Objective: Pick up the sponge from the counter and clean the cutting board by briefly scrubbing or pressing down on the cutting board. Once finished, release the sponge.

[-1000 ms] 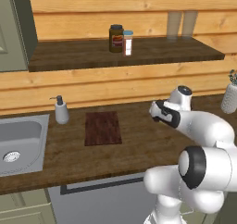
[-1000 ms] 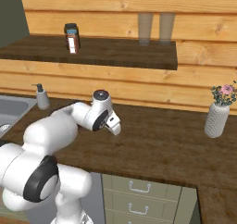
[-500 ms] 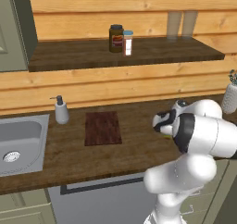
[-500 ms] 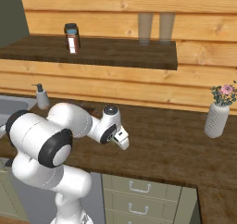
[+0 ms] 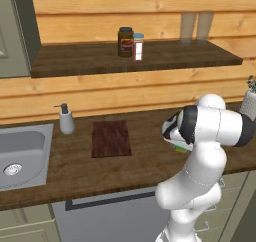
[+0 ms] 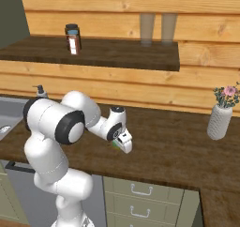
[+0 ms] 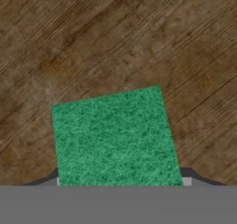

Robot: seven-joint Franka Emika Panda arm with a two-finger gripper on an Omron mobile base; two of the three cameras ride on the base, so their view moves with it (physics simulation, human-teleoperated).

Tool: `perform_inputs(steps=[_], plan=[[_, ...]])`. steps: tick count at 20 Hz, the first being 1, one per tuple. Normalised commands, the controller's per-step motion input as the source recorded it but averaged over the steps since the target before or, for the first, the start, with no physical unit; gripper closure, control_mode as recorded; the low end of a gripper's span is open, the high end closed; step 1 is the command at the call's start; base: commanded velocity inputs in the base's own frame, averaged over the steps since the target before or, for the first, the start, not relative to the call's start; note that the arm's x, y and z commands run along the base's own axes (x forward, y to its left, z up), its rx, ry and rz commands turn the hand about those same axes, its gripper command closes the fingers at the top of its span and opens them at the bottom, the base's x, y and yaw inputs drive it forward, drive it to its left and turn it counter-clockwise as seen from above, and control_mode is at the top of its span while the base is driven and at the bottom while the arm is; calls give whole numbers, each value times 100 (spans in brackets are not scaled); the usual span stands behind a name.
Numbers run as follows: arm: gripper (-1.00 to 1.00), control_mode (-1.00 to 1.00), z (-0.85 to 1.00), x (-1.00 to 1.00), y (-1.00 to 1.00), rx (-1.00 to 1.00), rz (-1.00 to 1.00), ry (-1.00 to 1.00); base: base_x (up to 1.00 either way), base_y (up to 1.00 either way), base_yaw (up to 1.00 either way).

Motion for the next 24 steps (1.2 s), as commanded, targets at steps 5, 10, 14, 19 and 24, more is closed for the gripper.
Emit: perform_inputs(steps=[5,10,14,19,24], plan=[[-100,-100,-35,0,-1,0,0,1,0,0,0],[-100,-100,0,0,-1,0,0,0,0,0,0],[-100,-100,4,0,0,0,0,0,0,0,0],[-100,-100,53,-22,-3,1,0,-3,0,0,0],[-100,-100,100,-70,0,1,4,-21,0,0,0]])
